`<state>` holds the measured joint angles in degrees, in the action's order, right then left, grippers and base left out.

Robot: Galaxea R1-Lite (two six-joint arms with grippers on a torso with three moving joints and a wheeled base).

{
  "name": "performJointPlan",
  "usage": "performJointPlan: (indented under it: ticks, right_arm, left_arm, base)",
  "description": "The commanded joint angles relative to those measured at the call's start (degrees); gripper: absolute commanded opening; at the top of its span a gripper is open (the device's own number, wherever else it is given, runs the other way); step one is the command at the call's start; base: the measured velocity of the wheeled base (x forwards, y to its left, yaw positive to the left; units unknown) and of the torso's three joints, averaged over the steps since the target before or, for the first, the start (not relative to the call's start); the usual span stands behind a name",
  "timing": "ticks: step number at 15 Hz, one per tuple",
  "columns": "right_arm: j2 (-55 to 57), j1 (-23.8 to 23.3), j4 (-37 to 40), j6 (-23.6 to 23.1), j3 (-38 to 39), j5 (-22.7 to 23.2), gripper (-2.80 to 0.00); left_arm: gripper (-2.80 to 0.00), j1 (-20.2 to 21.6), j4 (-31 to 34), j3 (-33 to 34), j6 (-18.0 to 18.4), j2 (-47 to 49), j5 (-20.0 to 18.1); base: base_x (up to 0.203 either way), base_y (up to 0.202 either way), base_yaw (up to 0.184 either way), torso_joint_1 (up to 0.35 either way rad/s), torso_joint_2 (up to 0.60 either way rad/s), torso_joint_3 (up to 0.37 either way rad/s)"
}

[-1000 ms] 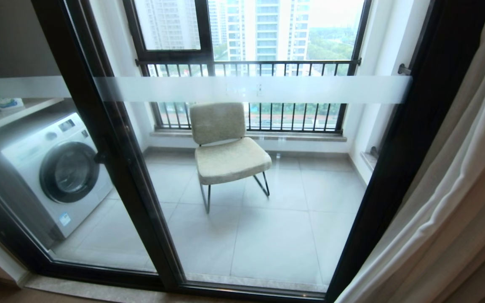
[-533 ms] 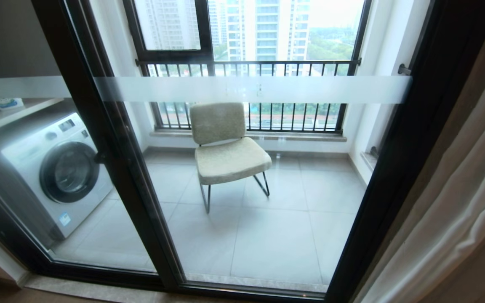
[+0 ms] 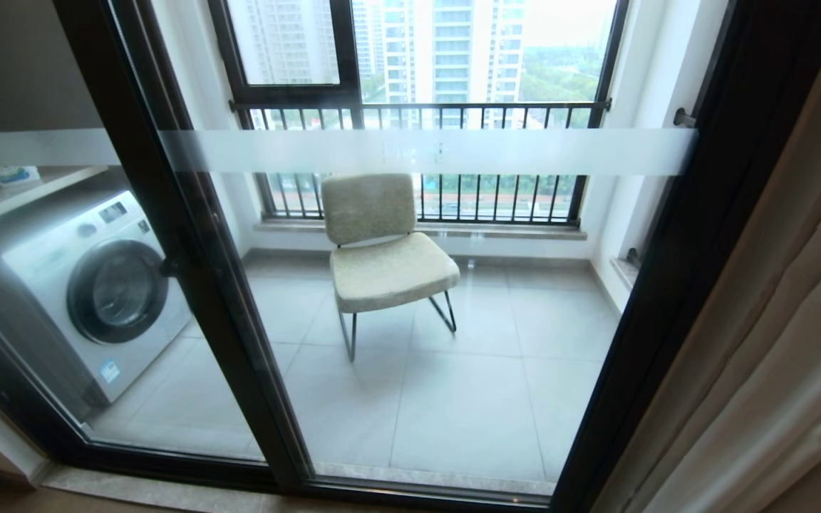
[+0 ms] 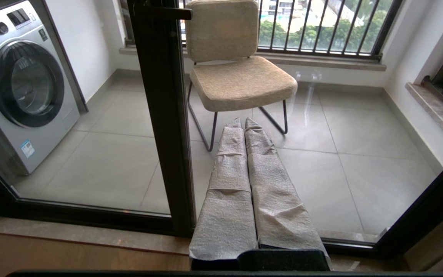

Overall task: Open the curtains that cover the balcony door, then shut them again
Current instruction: Pull the inner curtains open on both sides

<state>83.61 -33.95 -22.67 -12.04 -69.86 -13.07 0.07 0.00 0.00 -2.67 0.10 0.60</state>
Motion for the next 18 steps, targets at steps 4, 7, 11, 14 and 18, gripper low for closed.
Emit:
performJointPlan:
  ticks: [4, 7, 11, 14, 18]
  right_arm:
    - [0.8, -3.5, -0.6, -0.1, -0.5, 0.2, -2.80]
    - [2.1, -5.3, -0.5, 0.1, -1.5, 0.2, -2.80]
    - [4.9, -7.4, -0.6, 1.2, -3.4, 0.2, -2.80]
    - [7.6, -8.9, -0.8, 2.4, -5.6, 0.2, -2.80]
    - [12.0, -12.6, -0.9, 3.2, -9.6, 0.2, -2.80]
  left_arm:
    - [-2.80, 0.0, 0.0, 0.0, -0.1, 0.0, 0.0]
    - [-2.80, 0.0, 0.0, 0.0, -0.1, 0.0, 0.0]
    - [-2.80, 0.0, 0.0, 0.0, -0.1, 0.0, 0.0]
    - [-2.80, 0.0, 0.0, 0.0, -0.1, 0.0, 0.0]
    - [-2.80, 0.0, 0.0, 0.0, -0.1, 0.0, 0.0]
  base:
    - [0.000, 0.000, 0.000, 0.000, 0.00, 0.000]
    - [0.000, 0.000, 0.000, 0.000, 0.00, 0.000]
    - [0.000, 0.000, 0.000, 0.000, 0.00, 0.000]
    - [0.000, 0.000, 0.000, 0.000, 0.00, 0.000]
    - [0.000, 0.000, 0.000, 0.000, 0.00, 0.000]
